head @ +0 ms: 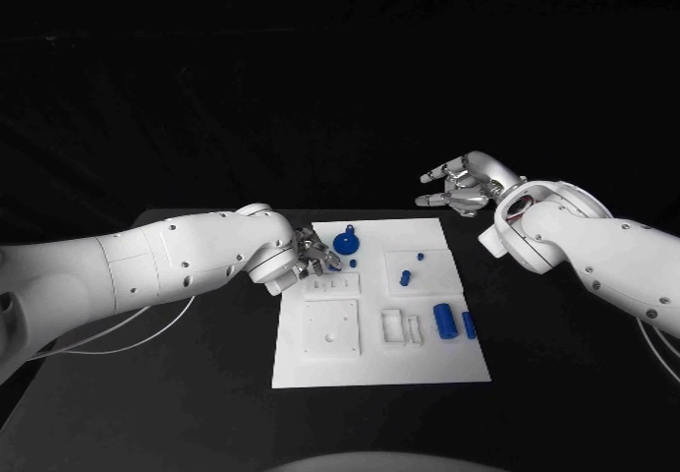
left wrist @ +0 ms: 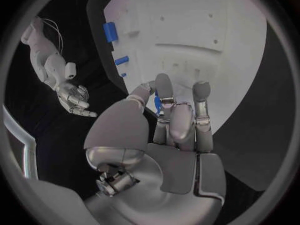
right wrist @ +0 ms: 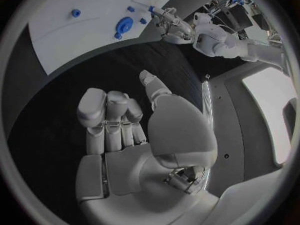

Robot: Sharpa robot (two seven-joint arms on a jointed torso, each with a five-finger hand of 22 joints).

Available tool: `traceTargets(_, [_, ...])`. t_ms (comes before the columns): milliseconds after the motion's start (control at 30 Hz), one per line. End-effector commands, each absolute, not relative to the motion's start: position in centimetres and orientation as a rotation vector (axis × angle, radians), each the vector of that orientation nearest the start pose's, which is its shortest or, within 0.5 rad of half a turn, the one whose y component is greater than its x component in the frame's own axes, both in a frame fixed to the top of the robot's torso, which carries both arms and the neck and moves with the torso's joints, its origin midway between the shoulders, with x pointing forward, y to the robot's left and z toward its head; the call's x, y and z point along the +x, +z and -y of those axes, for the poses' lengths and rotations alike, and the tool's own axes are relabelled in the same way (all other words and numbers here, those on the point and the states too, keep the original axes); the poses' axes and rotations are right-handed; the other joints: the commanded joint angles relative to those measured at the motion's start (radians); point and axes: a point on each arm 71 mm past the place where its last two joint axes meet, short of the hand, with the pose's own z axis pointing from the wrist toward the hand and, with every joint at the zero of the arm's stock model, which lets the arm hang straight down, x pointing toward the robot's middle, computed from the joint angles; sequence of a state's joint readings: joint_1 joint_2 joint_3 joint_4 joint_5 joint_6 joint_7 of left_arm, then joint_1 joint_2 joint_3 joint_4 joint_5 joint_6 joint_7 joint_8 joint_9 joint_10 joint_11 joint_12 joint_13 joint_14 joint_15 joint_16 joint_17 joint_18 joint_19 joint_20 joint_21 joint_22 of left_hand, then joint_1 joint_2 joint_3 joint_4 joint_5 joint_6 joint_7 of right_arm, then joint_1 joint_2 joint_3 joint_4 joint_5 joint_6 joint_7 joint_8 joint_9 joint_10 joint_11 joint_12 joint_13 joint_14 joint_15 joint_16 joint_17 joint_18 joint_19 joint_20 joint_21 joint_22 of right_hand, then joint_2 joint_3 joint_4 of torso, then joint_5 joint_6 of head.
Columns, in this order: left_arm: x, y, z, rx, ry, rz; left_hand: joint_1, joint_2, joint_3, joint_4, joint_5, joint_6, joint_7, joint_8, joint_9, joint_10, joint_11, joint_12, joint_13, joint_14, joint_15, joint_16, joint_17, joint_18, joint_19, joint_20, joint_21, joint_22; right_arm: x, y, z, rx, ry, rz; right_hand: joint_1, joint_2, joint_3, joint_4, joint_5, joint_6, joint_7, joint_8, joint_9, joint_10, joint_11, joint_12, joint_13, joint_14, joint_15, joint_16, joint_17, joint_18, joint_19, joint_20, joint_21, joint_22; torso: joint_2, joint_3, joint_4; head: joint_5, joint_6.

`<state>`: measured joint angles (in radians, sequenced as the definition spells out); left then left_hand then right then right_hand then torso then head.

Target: Assemble the parts on the task board

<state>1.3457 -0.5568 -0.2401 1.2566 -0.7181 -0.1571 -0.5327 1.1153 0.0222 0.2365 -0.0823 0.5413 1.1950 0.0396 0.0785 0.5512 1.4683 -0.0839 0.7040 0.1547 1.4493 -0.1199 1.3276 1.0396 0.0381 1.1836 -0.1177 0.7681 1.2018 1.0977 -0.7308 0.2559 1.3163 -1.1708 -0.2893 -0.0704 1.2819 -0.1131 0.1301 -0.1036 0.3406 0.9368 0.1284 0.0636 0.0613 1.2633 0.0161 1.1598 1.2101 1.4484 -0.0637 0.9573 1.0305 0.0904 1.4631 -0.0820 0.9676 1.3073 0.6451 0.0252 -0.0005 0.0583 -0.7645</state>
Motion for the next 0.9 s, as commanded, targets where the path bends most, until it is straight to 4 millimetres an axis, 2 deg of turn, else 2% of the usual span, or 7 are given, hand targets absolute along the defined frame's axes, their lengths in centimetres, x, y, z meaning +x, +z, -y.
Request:
traceTargets(33, [52.32,-23.01,-15.91,-0.504,-0.431,-2.263,-0.014,0.008,0.026,-0.035,0.005,0.179,-0.11,0.069,0.777,0.047,-0.009,0.007,-0.012,0.009,0.001,0.006,0.0,0.011,0.009,0.0,-0.014,0.018,54.05,-15.1,21.87,0.306,0.823,-1.591,-0.006,0.006,0.0,-0.007,0.004,0.008,-0.001,-0.003,0.001,-0.007,0.001,-0.007,-0.001,-0.001,0.003,-0.004,-0.001,0.009,0.065,0.003,-0.004,0.122,0.0,-0.0002,0.0004,0.001,-0.004])
traceTargets(267, [52.23,-23.23,-15.94,-0.489,-0.421,-2.294,-0.023,0.018,0.021,-0.037,-0.002,0.187,-0.11,0.065,0.778,0.048,-0.008,0.019,-0.032,0.009,0.003,0.012,0.0,0.011,0.019,0.003,-0.043,0.058,54.11,-15.15,21.87,0.308,0.822,-1.594,-0.006,0.007,0.0,-0.009,0.008,0.009,-0.002,-0.003,0.001,-0.007,0.001,-0.008,-0.002,-0.001,0.003,-0.007,-0.002,0.009,0.065,0.003,-0.007,0.121,0.0,-0.0004,0.0003,0.002,-0.007])
traceTargets(667, [52.11,-23.7,-16.0,-0.476,-0.406,-2.317,-0.018,0.034,0.002,-0.018,-0.06,0.194,-0.111,0.068,0.778,0.048,-0.006,0.028,-0.039,0.009,0.005,0.018,0.0,0.01,0.036,0.006,-0.082,0.103,54.18,-15.24,21.78,0.311,0.823,-1.598,-0.007,0.008,0.004,-0.014,0.017,0.012,-0.002,-0.003,0.001,-0.008,0.001,-0.008,-0.004,-0.001,0.003,-0.009,-0.002,0.009,0.065,0.003,-0.008,0.121,0.0,-0.0007,-0.0002,0.003,-0.013])
traceTargets(900, [52.08,-23.79,-15.99,-0.462,-0.395,-2.316,-0.012,0.038,-0.005,-0.013,-0.073,0.196,-0.111,0.068,0.778,0.048,-0.006,0.03,-0.041,0.009,0.006,0.019,0.0,0.011,0.043,0.008,-0.098,0.118,54.23,-15.28,21.7,0.312,0.825,-1.599,-0.009,0.008,0.006,-0.016,0.022,0.012,-0.002,-0.003,0.001,-0.009,0.0,-0.009,-0.005,-0.001,0.003,-0.011,-0.002,0.009,0.065,0.003,-0.01,0.121,0.0,-0.0007,0.0001,0.004,-0.017])
